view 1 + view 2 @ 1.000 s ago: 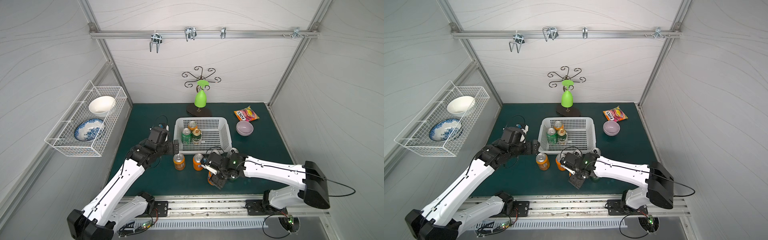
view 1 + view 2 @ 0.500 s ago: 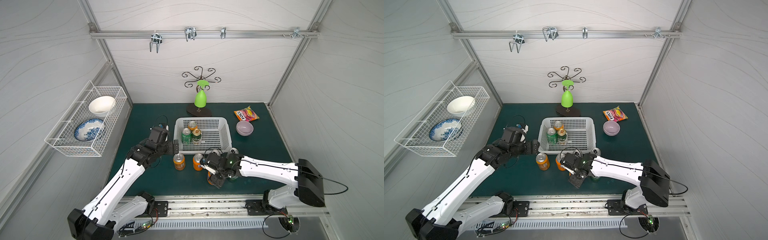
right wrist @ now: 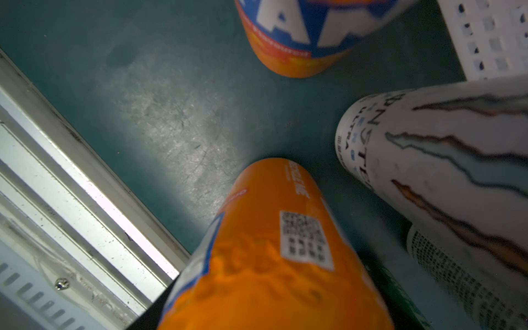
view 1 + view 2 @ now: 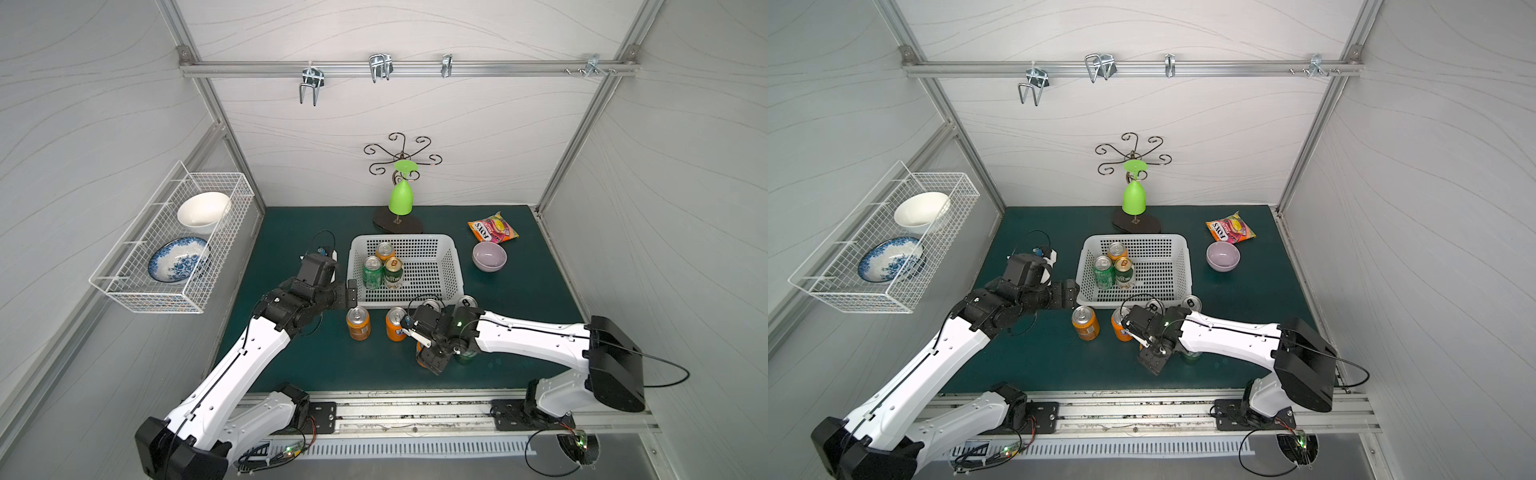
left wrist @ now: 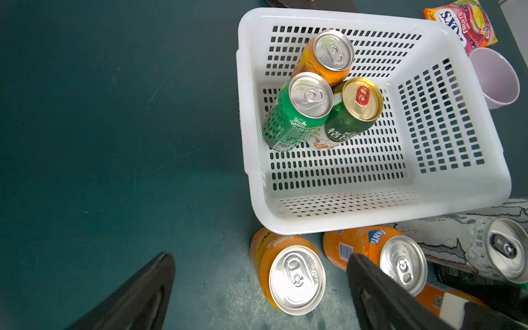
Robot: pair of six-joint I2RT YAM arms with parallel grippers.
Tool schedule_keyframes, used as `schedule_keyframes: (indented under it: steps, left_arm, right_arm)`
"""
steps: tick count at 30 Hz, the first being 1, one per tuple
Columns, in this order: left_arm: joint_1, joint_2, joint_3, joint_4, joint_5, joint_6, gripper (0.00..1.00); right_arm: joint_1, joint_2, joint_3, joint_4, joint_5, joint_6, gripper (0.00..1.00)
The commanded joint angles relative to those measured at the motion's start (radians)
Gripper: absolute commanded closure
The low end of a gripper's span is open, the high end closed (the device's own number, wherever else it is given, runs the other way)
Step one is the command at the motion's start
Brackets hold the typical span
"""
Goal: Take out the drinks from the basket
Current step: Place the drink at the center of the board.
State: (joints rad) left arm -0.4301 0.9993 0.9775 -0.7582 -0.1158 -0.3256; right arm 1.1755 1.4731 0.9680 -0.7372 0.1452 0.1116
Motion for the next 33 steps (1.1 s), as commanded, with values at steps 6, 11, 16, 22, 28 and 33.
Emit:
schedule_keyframes:
  steps: [6, 11, 16, 22, 28, 33]
  left_arm:
    - [0.005, 0.004, 0.009, 0.026, -0.007, 0.005, 0.02]
    - [0.005, 0.005, 0.009, 0.025, -0.008, 0.007, 0.02]
    - [0.005, 0.004, 0.010, 0.023, -0.009, 0.006, 0.01]
    - [0.005, 0.005, 0.012, 0.023, -0.010, 0.006, 0.02]
    - [0.005, 0.013, 0.018, 0.020, -0.011, 0.008, 0.02]
    - [0.005, 0.025, 0.036, 0.010, -0.006, 0.015, 0.02]
  right_arm:
    - [-0.006, -0.009, -0.005, 0.017, 0.012, 0.000, 0.22]
    - [-0.006, -0.037, 0.004, 0.002, 0.012, 0.001, 0.15]
    - [-0.006, -0.089, 0.031, -0.047, 0.001, 0.000, 0.11]
    - [-0.005, -0.170, 0.066, -0.127, 0.013, 0.002, 0.02]
    - [-0.011, -0.241, 0.124, -0.193, 0.018, -0.012, 0.01]
    - [-0.049, -0.298, 0.176, -0.227, -0.017, -0.045, 0.01]
